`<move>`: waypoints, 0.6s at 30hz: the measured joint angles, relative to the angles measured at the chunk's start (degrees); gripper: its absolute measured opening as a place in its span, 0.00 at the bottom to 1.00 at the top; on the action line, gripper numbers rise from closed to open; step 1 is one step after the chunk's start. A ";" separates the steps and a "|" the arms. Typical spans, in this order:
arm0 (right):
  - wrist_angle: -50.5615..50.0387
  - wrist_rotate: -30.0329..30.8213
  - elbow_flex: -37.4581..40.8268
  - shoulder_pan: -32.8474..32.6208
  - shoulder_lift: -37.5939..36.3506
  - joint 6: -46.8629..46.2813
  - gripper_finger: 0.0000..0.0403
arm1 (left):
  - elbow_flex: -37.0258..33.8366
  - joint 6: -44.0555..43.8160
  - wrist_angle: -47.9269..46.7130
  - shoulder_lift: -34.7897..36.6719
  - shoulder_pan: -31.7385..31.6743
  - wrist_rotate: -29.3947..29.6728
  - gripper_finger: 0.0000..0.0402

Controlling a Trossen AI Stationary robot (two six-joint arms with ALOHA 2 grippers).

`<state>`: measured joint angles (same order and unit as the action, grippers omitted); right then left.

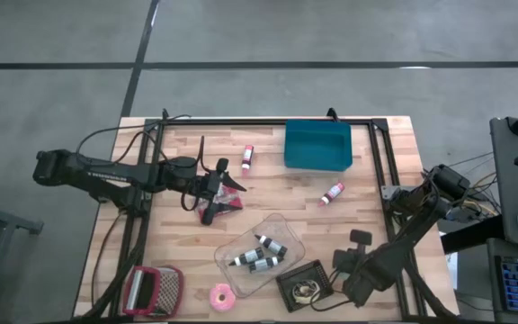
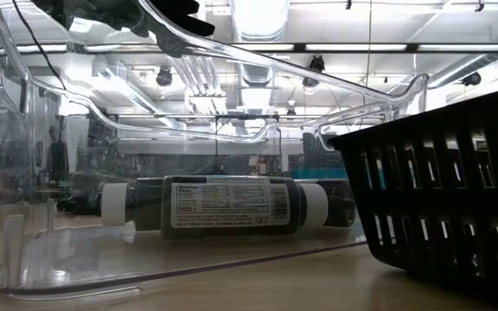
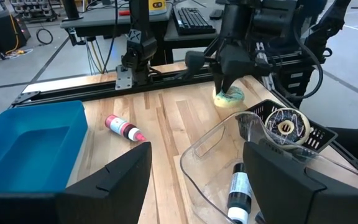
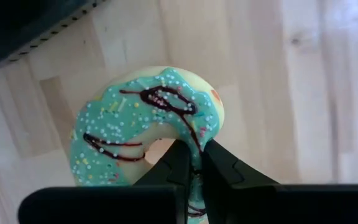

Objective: Pick & Place Food Item
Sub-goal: Put the blue donut into the black basket

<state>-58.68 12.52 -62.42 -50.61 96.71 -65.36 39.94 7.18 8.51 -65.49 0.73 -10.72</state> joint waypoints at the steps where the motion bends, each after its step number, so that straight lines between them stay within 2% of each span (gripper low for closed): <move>1: -1.52 0.70 -0.92 0.00 0.00 0.02 0.03 | 0.00 0.08 0.00 0.00 0.00 0.00 0.65; 5: -5.51 3.85 -4.82 0.05 0.00 1.57 0.03 | 0.00 0.24 0.00 0.00 0.00 0.02 0.65; 11: -5.68 11.19 -9.14 1.37 0.00 6.87 0.03 | 0.00 0.27 0.02 0.00 0.00 0.02 0.65; 14: -3.06 14.26 -9.67 2.49 0.00 10.60 0.03 | 0.00 0.27 0.02 0.00 0.00 0.03 0.65; 18: 3.12 14.66 -8.75 4.71 0.00 17.17 0.03 | 0.00 0.24 0.04 0.00 0.00 0.04 0.65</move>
<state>-55.56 27.18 -71.17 -45.90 96.71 -48.19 39.94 7.42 8.55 -65.49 0.73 -10.68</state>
